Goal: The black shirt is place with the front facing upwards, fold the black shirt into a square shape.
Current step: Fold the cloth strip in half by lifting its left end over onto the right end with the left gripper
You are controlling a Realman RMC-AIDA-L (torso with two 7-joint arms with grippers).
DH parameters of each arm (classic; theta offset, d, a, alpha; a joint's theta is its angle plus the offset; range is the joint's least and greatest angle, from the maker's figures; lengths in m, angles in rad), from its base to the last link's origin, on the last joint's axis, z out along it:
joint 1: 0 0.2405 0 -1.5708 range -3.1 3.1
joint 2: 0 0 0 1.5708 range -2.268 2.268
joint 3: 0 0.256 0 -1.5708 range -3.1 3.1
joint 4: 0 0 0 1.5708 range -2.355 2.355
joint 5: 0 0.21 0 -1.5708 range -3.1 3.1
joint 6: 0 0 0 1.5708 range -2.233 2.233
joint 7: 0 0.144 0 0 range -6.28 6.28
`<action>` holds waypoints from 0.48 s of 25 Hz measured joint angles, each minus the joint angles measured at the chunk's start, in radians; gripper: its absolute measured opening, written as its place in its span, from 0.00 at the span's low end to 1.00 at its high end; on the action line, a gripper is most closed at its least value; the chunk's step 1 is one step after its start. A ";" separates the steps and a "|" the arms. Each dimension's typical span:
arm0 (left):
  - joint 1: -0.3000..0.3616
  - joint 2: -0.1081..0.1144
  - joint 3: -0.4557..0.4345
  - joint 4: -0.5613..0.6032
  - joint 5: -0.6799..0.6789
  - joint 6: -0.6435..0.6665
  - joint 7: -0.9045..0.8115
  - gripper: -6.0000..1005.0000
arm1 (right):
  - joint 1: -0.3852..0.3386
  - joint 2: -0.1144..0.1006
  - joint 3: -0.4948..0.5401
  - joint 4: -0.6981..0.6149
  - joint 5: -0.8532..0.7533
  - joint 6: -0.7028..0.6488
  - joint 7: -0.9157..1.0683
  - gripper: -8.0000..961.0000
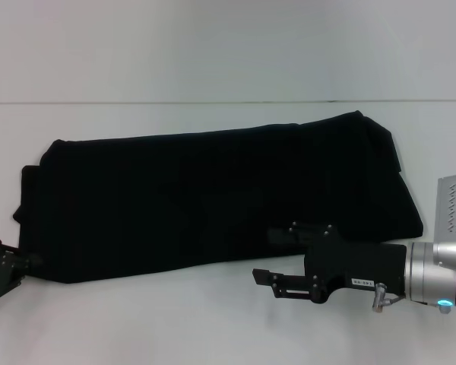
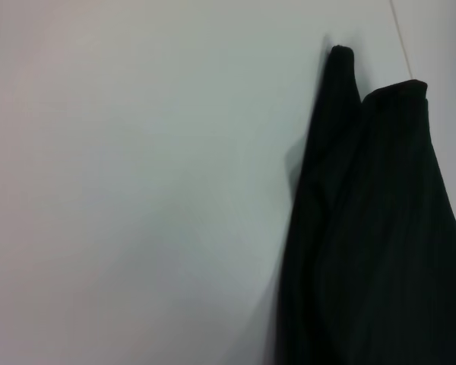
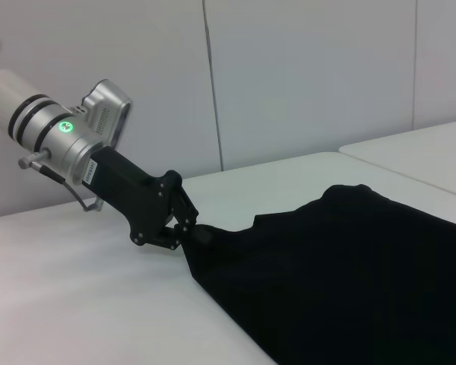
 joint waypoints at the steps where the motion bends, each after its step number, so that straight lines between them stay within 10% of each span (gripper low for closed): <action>1: 0.000 0.000 -0.001 0.000 0.000 0.000 0.002 0.15 | 0.000 0.000 -0.001 0.000 0.000 0.000 0.000 0.80; 12: 0.004 0.010 -0.030 0.002 -0.045 0.006 0.063 0.05 | 0.002 0.002 -0.011 0.000 -0.005 0.000 0.000 0.80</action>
